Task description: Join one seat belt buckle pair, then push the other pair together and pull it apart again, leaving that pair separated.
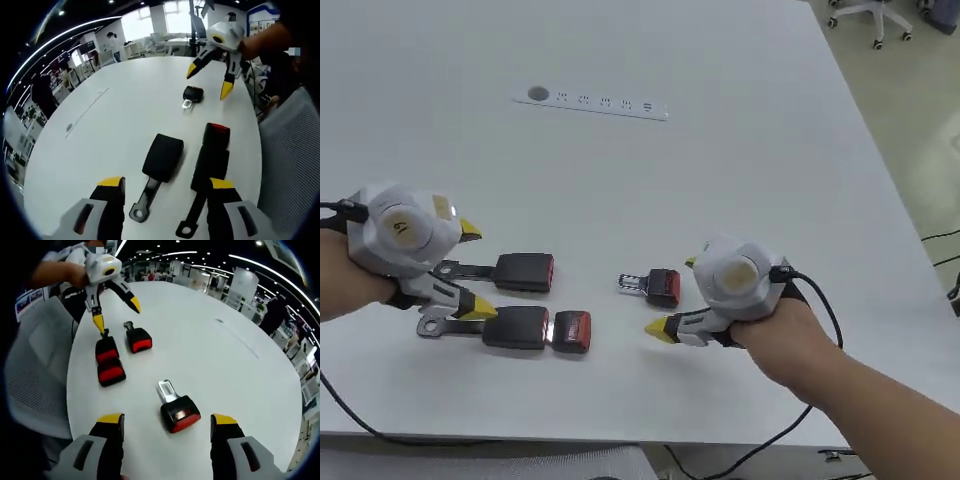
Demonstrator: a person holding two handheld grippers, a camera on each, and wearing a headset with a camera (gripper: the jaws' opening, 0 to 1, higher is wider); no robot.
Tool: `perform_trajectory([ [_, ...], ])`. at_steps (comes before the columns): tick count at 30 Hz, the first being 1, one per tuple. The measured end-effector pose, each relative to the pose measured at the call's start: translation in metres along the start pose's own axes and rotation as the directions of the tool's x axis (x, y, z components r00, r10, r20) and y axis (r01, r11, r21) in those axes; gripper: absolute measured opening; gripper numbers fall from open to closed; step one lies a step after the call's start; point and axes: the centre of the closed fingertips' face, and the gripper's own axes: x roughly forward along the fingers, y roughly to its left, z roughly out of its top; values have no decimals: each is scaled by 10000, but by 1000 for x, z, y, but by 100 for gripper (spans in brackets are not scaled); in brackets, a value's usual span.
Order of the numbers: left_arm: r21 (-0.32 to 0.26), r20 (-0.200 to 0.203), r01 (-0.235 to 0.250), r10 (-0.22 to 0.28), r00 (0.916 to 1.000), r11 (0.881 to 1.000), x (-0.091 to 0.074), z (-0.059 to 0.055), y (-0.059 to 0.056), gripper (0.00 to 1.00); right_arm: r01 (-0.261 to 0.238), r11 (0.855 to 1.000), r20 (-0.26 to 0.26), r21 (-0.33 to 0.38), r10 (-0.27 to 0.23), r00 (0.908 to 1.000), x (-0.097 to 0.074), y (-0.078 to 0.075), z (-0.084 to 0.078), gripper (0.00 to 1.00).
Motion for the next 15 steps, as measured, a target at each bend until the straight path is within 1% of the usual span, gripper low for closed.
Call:
perform_trajectory([
  [1, -245, 127, -24, 27, 9999, 9997, -3, -2, -3, 71, -72, 9997, 103, 244, 70, 9999, -2, 4, 1, 69],
  [2, -318, 168, -38, 44, 9998, 9995, -5, -2, -4, 73, -37, 9993, 162, 373, 31, 9999, -4, 6, 0, 70],
  [3, -501, 232, -134, 145, 9996, 9987, -8, -6, -6, 75, -21, 9993, 186, 373, 14, 9998, -6, 8, -1, 71],
  [4, -621, 269, -227, 244, 9993, 9978, -11, -6, -7, 78, -48, 9991, 234, 430, 38, 9997, -9, 11, -1, 71],
  [5, -852, 285, -317, 343, 9990, 9959, -14, -10, -8, 79, -39, 9986, 302, 530, 23, 9995, -11, 13, 0, 71],
  [7, -1077, 305, -423, 458, 9985, 9933, -19, -18, -11, 82, 41, 9975, 423, 708, -71, 9991, -12, 14, -2, 73],
  [8, -1106, 277, -482, 516, 9983, 9927, -22, -19, -15, 84, 37, 9969, 489, 785, -76, 9988, -13, 15, -2, 74],
  [9, -1179, 240, -521, 553, 9982, 9917, -24, -22, -16, 84, 37, 9945, 634, 1043, -103, 9979, -15, 17, -1, 76],
  [10, -1312, 208, -547, 579, 9981, 9898, -28, -30, -17, 85, 32, 9943, 634, 1062, -100, 9979, -15, 19, -3, 77],
  [13, -1552, 168, -679, 713, 9973, 9855, -35, -40, -19, 87, 65, 9938, 651, 1114, -138, 9978, -19, 26, -4, 80],
  [15, -1778, 143, -859, 898, 9959, 9803, -41, -48, -18, 90, 137, 9912, 783, 1320, -242, 9966, -22, 26, -3, 83],
])
